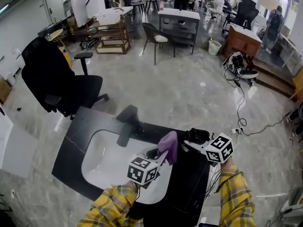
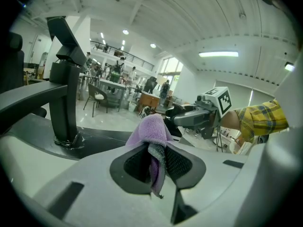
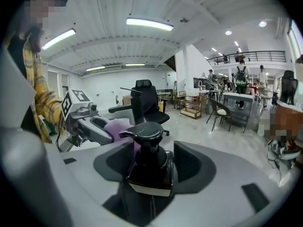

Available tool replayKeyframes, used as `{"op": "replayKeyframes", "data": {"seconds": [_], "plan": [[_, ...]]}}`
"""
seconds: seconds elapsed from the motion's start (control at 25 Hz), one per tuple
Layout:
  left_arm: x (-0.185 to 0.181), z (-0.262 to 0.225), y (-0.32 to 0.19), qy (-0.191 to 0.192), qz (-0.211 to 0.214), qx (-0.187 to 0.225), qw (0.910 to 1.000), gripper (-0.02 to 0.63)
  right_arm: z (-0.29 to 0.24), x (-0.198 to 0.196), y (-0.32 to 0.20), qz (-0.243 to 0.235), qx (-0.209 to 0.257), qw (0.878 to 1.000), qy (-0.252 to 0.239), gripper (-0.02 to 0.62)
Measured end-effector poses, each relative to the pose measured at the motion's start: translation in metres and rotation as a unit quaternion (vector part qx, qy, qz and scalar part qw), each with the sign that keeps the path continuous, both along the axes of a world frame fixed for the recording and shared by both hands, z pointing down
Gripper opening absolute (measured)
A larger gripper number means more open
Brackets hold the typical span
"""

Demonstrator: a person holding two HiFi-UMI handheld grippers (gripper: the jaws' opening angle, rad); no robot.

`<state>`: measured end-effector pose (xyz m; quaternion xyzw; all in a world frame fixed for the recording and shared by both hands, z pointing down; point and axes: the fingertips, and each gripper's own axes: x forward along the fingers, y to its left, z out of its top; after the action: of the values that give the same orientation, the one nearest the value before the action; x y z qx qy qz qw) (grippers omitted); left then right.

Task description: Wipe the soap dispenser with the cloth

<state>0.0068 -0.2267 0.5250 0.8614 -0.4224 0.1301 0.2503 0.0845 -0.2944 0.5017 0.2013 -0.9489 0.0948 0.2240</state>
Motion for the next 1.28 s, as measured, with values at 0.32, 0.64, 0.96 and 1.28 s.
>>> {"op": "replayKeyframes", "data": {"seconds": [0.32,0.64,0.96,1.28], "plan": [[-0.008,0.006,-0.001,-0.004,-0.010,-0.001,0.9999,0.064,0.007,-0.001,0.002,0.012,-0.052,0.998,-0.025,0.195],[0.000,0.008,-0.002,0.003,-0.011,0.000,0.9999,0.064,0.008,0.005,0.004,0.142,-0.065,0.985,-0.069,0.189],[0.002,0.003,-0.001,0.022,-0.026,-0.003,0.9994,0.064,0.008,0.012,0.010,0.275,-0.078,0.956,-0.072,0.189],[0.002,-0.002,0.001,0.037,-0.038,-0.003,0.9986,0.064,0.008,0.016,0.018,0.373,-0.093,0.918,-0.096,0.189]]}}
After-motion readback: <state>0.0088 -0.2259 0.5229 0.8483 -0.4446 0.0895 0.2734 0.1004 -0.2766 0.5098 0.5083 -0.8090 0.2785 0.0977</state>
